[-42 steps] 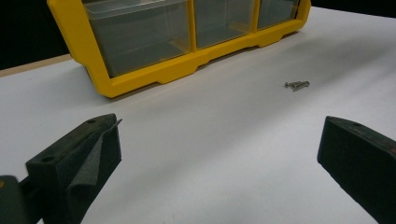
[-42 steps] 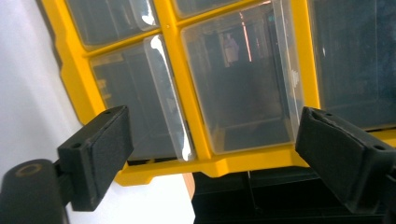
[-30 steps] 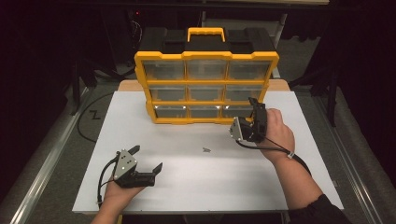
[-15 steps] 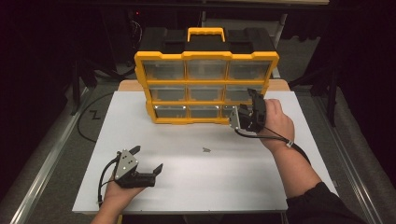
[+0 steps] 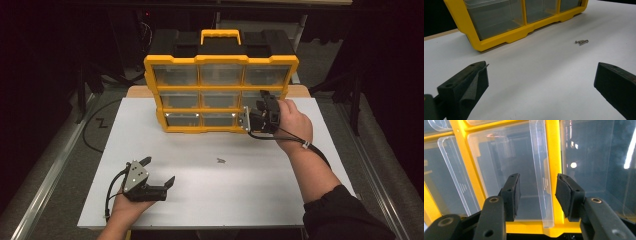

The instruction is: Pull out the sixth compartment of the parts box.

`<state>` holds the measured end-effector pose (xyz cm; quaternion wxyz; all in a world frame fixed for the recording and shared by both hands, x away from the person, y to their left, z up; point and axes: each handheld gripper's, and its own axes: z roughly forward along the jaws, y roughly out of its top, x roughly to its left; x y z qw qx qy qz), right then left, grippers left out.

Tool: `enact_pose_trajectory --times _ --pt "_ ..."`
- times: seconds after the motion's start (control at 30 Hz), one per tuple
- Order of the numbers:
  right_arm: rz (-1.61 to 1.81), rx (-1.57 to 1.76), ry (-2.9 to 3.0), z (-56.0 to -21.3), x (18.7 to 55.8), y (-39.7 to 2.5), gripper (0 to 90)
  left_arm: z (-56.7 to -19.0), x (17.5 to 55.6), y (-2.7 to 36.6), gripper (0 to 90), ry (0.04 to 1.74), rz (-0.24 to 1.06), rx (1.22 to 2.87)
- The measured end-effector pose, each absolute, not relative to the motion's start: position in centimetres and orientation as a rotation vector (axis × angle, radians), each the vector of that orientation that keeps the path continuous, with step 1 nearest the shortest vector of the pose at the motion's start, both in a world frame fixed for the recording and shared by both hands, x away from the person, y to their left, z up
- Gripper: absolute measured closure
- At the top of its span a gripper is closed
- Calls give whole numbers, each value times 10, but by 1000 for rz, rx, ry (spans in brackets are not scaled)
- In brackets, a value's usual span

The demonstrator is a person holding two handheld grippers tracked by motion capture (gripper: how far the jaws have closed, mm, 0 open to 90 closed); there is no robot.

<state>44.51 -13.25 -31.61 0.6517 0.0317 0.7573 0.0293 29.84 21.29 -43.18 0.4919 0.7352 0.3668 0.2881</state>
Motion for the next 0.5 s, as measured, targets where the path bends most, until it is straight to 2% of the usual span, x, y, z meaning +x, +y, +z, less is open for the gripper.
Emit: enact_pose_trajectory --times 0.5 --pt "-9 36 1693 -316 449 -124 686 -432 298 213 6 884 692 1790"
